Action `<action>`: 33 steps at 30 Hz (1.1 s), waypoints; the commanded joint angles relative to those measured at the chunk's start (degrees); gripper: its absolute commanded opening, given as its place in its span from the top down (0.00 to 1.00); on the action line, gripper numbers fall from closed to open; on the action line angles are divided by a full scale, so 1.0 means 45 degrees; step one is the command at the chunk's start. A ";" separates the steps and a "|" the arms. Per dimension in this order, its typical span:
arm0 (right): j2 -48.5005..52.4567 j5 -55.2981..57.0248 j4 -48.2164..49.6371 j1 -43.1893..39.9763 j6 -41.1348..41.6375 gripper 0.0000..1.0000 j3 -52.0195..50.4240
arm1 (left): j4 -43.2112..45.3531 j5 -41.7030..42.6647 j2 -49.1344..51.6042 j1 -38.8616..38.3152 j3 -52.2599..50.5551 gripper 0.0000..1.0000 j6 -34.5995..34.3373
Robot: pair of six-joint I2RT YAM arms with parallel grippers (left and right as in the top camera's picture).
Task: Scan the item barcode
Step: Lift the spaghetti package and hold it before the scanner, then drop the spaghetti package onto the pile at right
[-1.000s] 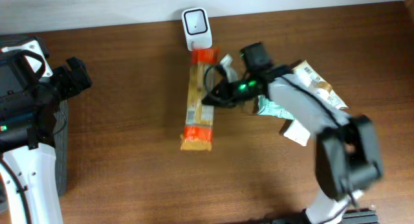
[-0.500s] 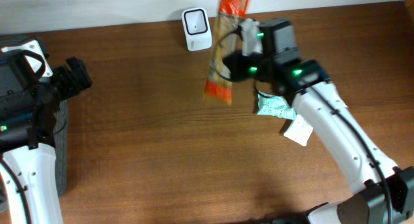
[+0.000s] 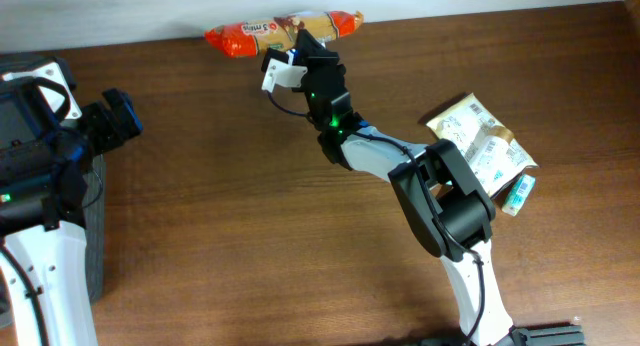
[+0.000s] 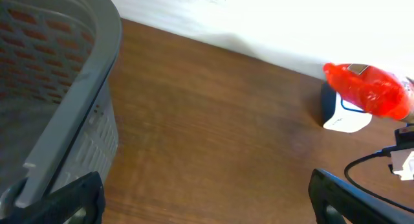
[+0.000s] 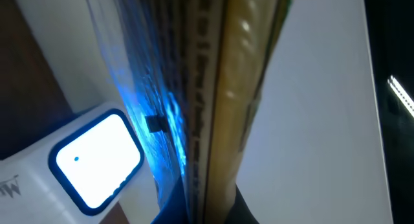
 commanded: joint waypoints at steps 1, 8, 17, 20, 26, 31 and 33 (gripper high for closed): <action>-0.0097 -0.0860 0.0437 -0.0189 -0.0034 0.96 0.0806 | 0.0063 0.0126 -0.0063 0.0044 0.0044 0.01 0.0248; -0.0141 0.0646 0.1205 0.0199 -0.0476 0.96 0.0879 | 0.0063 0.0131 -0.0063 0.0044 0.0044 0.01 0.0248; -0.6470 0.1486 -0.8437 0.0826 0.6747 0.96 0.0869 | 0.0063 0.0126 -0.0063 0.0044 0.0044 0.01 0.0248; -0.9180 -0.0578 -1.5786 0.0578 1.3784 0.96 0.0869 | 0.0063 0.0126 -0.0063 0.0044 0.0044 0.01 0.0248; -0.9826 -0.4736 -2.4820 -0.2322 1.8000 0.96 0.0403 | 0.0063 0.0126 -0.0063 0.0044 0.0044 0.01 0.0248; -0.8616 -0.4765 -2.3042 -0.6994 1.9997 0.66 -0.2997 | 0.0063 0.0131 -0.0063 0.0044 0.0044 0.01 0.0248; -0.8680 -0.4954 -2.2887 -0.7684 1.9982 0.34 -0.3079 | 0.0063 0.0126 -0.0063 0.0044 0.0044 0.01 0.0248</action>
